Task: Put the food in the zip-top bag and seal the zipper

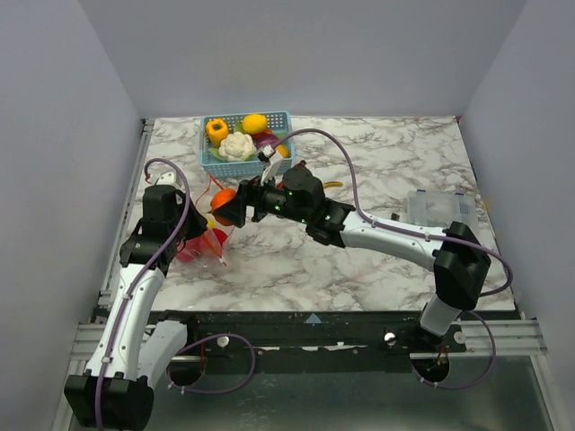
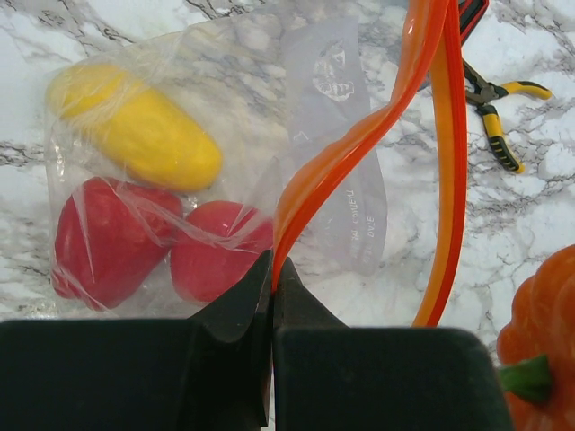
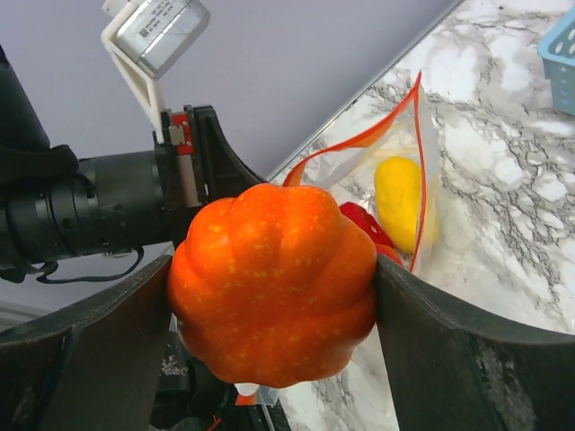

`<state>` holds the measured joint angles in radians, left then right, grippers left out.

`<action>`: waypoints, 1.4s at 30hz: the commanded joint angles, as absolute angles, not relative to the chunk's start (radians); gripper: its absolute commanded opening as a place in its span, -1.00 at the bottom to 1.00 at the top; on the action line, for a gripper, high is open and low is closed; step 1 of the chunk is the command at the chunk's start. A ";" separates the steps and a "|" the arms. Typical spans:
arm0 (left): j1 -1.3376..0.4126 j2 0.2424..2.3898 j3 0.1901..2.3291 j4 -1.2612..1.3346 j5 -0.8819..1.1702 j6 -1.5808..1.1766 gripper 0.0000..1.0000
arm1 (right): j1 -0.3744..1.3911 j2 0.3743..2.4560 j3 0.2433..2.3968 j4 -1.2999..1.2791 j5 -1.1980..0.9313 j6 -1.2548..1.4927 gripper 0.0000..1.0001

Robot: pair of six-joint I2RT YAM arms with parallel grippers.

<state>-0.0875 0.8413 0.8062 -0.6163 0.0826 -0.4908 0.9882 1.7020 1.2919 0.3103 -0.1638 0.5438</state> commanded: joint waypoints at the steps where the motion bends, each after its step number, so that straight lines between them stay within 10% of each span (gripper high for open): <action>1: -0.092 0.828 0.840 -0.629 0.068 -0.486 -1.00 | 1.012 1.731 1.367 0.274 -0.058 0.507 -0.98; 15: -0.092 0.778 0.815 -0.596 0.038 -0.437 -1.00 | 1.074 1.871 1.465 0.220 0.208 0.572 -0.66; 30: -0.092 0.793 0.817 -0.618 0.067 -0.447 -1.00 | 1.110 1.891 1.518 0.158 0.250 0.511 0.99; 42: -0.092 0.777 0.835 -0.687 0.056 -0.414 -1.00 | 1.113 1.859 1.550 0.139 0.242 0.490 0.99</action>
<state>-0.0875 0.7967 0.8097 -0.6456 0.0620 -0.4404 1.1049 1.8812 1.5181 0.1581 0.2138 0.5102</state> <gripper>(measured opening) 0.009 0.996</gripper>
